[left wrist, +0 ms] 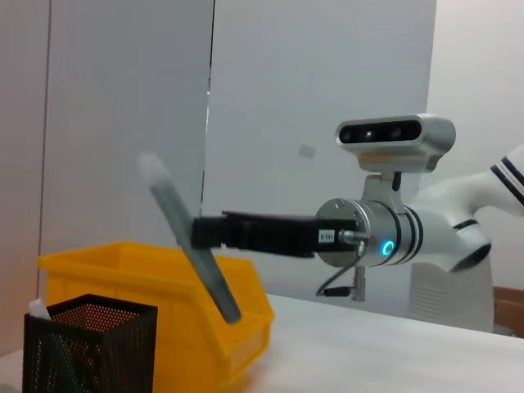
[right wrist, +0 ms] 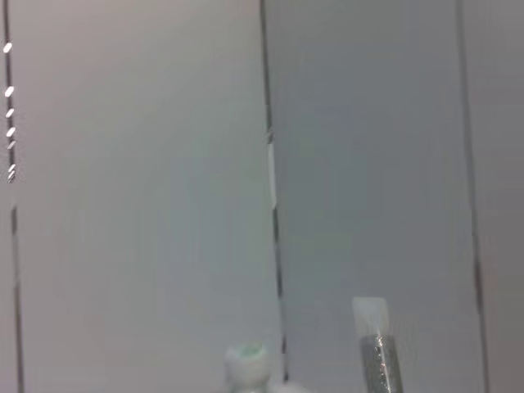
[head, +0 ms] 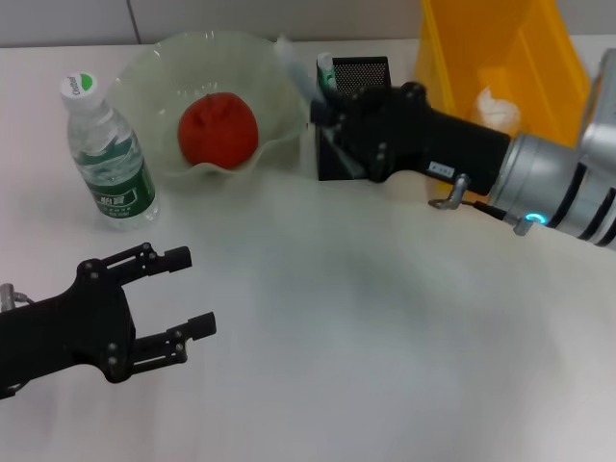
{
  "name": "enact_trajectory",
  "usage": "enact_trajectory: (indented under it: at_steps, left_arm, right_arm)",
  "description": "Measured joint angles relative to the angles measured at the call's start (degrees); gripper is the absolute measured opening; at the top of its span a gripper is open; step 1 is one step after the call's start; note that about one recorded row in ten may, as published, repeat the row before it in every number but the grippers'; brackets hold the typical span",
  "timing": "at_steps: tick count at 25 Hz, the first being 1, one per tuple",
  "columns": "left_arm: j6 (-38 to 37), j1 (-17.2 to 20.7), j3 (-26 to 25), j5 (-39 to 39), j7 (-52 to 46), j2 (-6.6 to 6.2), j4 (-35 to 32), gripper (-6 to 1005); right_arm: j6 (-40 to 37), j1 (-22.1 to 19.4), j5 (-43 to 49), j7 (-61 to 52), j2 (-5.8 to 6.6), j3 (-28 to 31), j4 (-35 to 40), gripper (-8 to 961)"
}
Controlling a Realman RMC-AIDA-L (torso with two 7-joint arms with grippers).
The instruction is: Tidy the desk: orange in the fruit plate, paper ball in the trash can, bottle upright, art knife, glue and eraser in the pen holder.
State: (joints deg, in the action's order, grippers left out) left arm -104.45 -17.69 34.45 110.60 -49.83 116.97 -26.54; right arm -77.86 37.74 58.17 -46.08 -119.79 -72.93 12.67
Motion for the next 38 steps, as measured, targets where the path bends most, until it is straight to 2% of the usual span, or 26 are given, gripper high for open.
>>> enact_trajectory:
  at_steps: [10, 16, 25, 30, 38]
  left_arm:
    - [-0.33, -0.71, 0.00, -0.29, 0.07, -0.07, -0.09, 775]
    - [-0.40, -1.05, 0.00, -0.30, 0.08, -0.03, -0.09, 775]
    - [-1.82, -0.87, 0.01, -1.60, 0.08, 0.23, 0.24, 775]
    - [-1.82, -0.72, 0.00, -1.63, 0.10, 0.39, 0.35, 775]
    - [-2.66, -0.59, 0.00, -1.95, 0.64, 0.76, 0.41, 776]
  right_arm:
    - [-1.68, 0.06, -3.24, 2.13, -0.10, 0.03, -1.78, 126]
    - [-1.41, 0.15, -6.04, 8.25, -0.10, 0.15, -2.12, 126]
    - [-0.35, -0.28, -8.19, 27.07, -0.10, 0.63, -2.32, 126]
    - [1.17, -0.41, -8.23, 42.26, -0.10, 0.68, -2.32, 125]
    - [6.02, 1.60, -8.25, 52.21, -0.10, 0.46, -2.19, 125]
